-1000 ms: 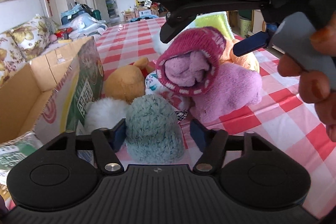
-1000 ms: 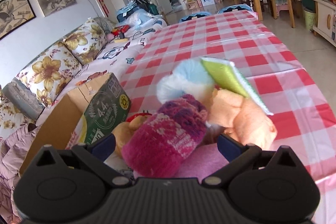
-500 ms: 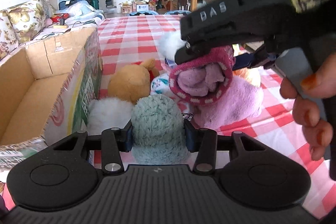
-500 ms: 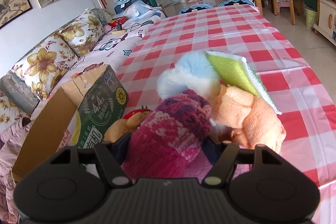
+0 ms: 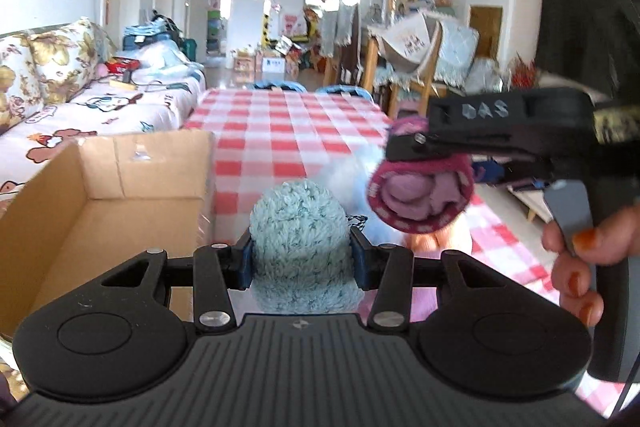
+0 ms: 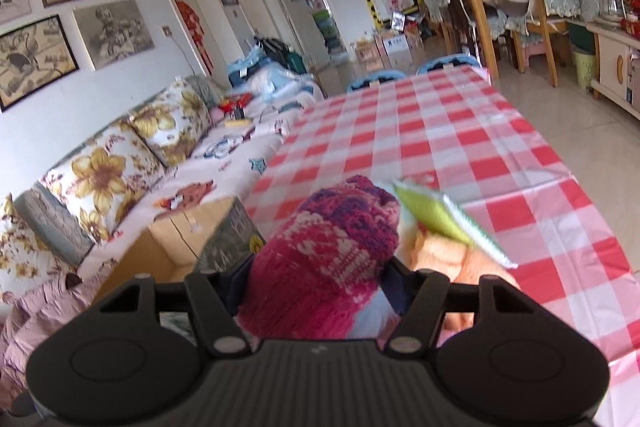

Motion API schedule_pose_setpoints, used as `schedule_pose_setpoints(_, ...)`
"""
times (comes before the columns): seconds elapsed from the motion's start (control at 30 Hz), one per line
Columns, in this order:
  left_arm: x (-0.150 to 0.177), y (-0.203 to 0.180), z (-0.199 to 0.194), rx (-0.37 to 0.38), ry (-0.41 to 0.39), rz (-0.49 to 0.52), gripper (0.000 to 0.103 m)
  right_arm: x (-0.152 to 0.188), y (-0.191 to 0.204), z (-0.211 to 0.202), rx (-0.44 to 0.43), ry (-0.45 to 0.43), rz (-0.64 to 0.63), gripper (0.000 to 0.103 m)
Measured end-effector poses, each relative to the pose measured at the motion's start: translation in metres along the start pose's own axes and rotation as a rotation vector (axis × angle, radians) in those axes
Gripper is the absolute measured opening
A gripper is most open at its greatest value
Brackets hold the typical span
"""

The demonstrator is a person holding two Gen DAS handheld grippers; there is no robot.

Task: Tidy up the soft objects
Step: 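Carry both hats into the cardboard box and open both tools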

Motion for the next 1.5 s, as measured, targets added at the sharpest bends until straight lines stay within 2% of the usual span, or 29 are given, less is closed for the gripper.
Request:
schedule_pose_setpoints(0.13, -0.018, 0.010, -0.008, -0.025, -0.041, -0.023, 0.056, -0.007, 0.009, -0.006, -0.031, -0.032, 0.015, 0.065)
schedule_pose_setpoints(0.3, -0.040, 0.048, -0.004, -0.081, -0.072, -0.060, 0.056, -0.010, 0.036, -0.009, -0.092, -0.055, -0.007, 0.065)
schedule_pose_setpoints(0.57, -0.048, 0.103, -0.026, -0.212, -0.102, -0.129, 0.056, 0.002, 0.089, 0.001, -0.179, -0.032, -0.062, 0.065)
schedule_pose_setpoints(0.87, -0.042, 0.152, -0.022, -0.295, -0.064, -0.210, 0.056, 0.025, 0.141, 0.008, -0.261, 0.020, -0.141, 0.065)
schedule_pose_setpoints(1.3, -0.026, 0.170, -0.027, -0.359, -0.006, -0.270, 0.057, 0.056, 0.170, 0.015, -0.278, 0.090, -0.239, 0.070)
schedule_pose_setpoints(1.37, -0.027, 0.170, -0.028, -0.364, -0.007, -0.265, 0.058, 0.057, 0.170, 0.014, -0.270, 0.082, -0.245, 0.071)
schedule_pose_setpoints(1.43, -0.028, 0.167, -0.029, -0.369, -0.007, -0.252, 0.072, 0.056, 0.170, 0.012, -0.269, 0.076, -0.246, 0.078)
schedule_pose_setpoints(1.5, -0.028, 0.165, -0.029, -0.369, -0.001, -0.243, 0.077, 0.054, 0.167, 0.009, -0.252, 0.053, -0.248, 0.082)
Point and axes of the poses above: each gripper's, at about its wrist camera, not at the fingertips, and z roughly the way its jaws point, y to its left, x to its underside, the point moved 7 cm from there along z, roughly the way its jaws point, and after that the axes turned 13 degrees about x, right-handed, at the moved point
